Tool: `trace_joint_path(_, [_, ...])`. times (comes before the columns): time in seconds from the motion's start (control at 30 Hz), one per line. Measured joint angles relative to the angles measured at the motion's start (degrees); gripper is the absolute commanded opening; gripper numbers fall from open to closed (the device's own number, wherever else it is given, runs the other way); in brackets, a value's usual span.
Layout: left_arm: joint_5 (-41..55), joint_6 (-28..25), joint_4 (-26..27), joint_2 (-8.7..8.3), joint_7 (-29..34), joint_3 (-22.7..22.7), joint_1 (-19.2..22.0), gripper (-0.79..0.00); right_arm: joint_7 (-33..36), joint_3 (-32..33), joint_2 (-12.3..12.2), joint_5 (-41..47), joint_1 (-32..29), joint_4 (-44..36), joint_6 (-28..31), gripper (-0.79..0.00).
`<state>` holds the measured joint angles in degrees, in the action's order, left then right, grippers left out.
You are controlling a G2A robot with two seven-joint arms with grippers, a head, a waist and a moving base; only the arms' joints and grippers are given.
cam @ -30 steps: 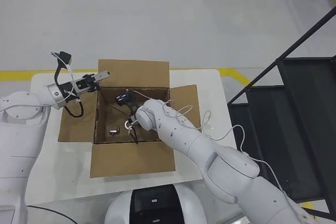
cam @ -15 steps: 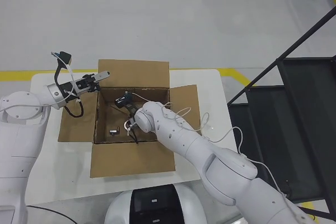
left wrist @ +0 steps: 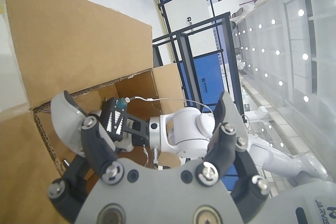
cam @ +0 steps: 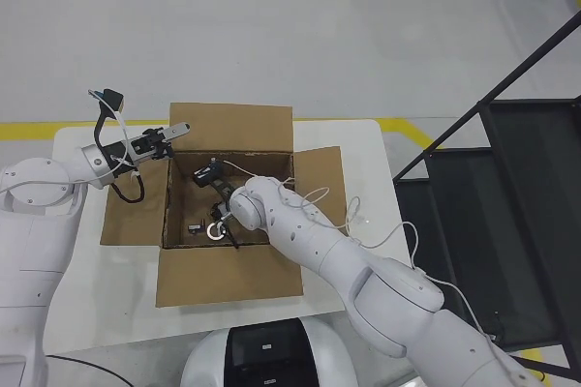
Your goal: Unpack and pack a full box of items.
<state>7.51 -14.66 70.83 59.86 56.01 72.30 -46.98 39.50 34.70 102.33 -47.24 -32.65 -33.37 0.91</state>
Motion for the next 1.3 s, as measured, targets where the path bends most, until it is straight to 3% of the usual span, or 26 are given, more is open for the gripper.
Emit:
trace_joint_path(0.07, [0.0, 0.0, 0.0, 0.0, 0.0, 0.0, 0.0, 0.0, 0.91, 0.08, -0.26, -0.52, -0.24, -0.52, 1.97, -0.486])
trace_joint_path(0.33, [0.0, 0.0, 0.0, 0.0, 0.0, 0.0, 0.0, 0.0, 5.11, 0.51, -0.93, -1.83, -0.48, -0.86, 6.55, -0.486])
trace_joint_path(0.53, [0.0, 0.0, 0.0, 0.0, 0.0, 0.0, 0.0, 0.0, 6.63, 1.11, -1.04, -1.47, -0.42, -1.8, 9.15, -0.431])
trace_joint_path(0.87, [0.0, 0.0, 0.0, 0.0, 0.0, 0.0, 0.0, 0.0, 7.16, 0.32, -0.47, -3.48, -0.68, -0.38, 8.97, -0.453])
trace_joint_path(1.03, [0.0, 0.0, 0.0, 0.0, 0.0, 0.0, 0.0, 0.0, 6.61, -0.18, 0.38, -3.73, -0.26, 1.0, 8.56, -0.539])
trace_joint_path(1.1, [0.0, 0.0, 0.0, 0.0, 0.0, 0.0, 0.0, 0.0, 6.68, -0.4, 0.75, -3.81, -0.03, 1.69, 8.43, -0.637])
trace_joint_path(1.17, [0.0, 0.0, 0.0, 0.0, 0.0, 0.0, 0.0, 0.0, 6.79, -0.56, 1.08, -3.79, 0.16, 2.32, 8.42, -0.785])
trace_joint_path(1.3, [0.0, 0.0, 0.0, 0.0, 0.0, 0.0, 0.0, 0.0, 6.85, -0.73, 1.79, -3.64, 0.69, 4.11, 8.01, -0.785])
